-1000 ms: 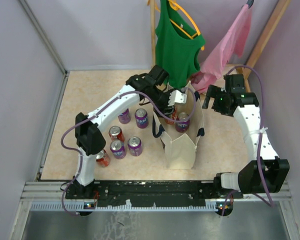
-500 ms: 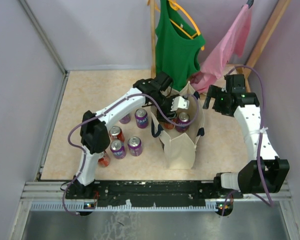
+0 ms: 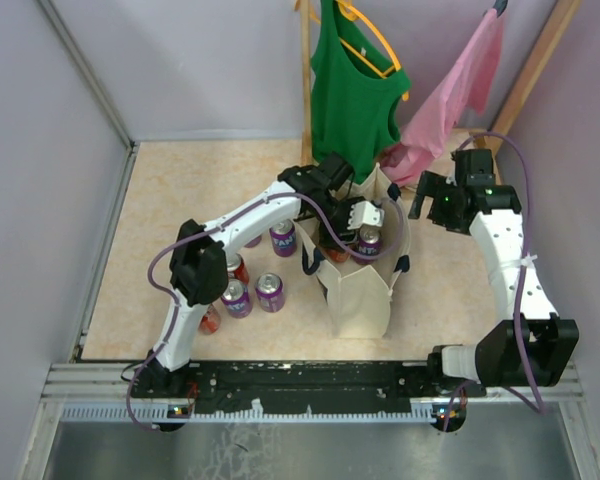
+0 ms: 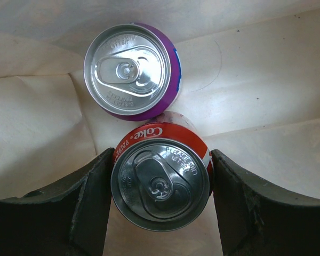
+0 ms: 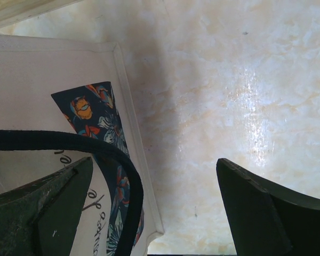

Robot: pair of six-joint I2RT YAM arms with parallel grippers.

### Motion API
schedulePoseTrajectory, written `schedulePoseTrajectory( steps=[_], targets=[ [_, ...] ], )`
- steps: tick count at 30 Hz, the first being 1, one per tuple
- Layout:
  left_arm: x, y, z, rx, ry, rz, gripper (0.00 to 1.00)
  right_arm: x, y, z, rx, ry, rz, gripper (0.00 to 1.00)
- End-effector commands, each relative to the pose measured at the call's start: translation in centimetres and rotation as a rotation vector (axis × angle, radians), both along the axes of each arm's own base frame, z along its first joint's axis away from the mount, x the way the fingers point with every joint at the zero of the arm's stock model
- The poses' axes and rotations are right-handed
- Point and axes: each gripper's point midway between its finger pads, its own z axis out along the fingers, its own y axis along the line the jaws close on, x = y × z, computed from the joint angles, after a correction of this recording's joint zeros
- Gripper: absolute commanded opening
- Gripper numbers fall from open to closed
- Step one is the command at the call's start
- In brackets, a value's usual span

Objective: Place the beverage into the canvas bag
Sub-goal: Place the drink in the canvas bag.

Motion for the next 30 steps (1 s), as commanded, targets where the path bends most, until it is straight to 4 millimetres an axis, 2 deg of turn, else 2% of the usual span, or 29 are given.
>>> schedulePoseTrajectory(
  steps=[1,9,17,24,30],
  targets=[
    [0.0,-1.5,-0.1,-0.043,-0.025,-0.031,0.0,0.4,-0.4,1.6,-0.005,-0.053,0.005,0.99],
    [-0.3,-1.4,-1.4,-0.02,-0.021,-0.026,0.0,0.5,-0.6,1.4,-0.005,-0.048,0.0,0.99],
    [-0.4,-3.0,-0.1,-0.068,-0.031,-0.008,0.0,0.4,-0.5,1.3,-0.001,-0.046,0.004,0.99],
    [-0.9,-3.0,-1.7,-0.04,-0.022,-0.014,0.0,0.3,-0.4,1.3,0.001,-0.046,0.007,0.99],
    [0.4,-3.9,-2.3,-0.049,-0.067,0.01,0.0,0.2,-0.5,1.2,-0.003,-0.045,0.01,0.99]
  ],
)
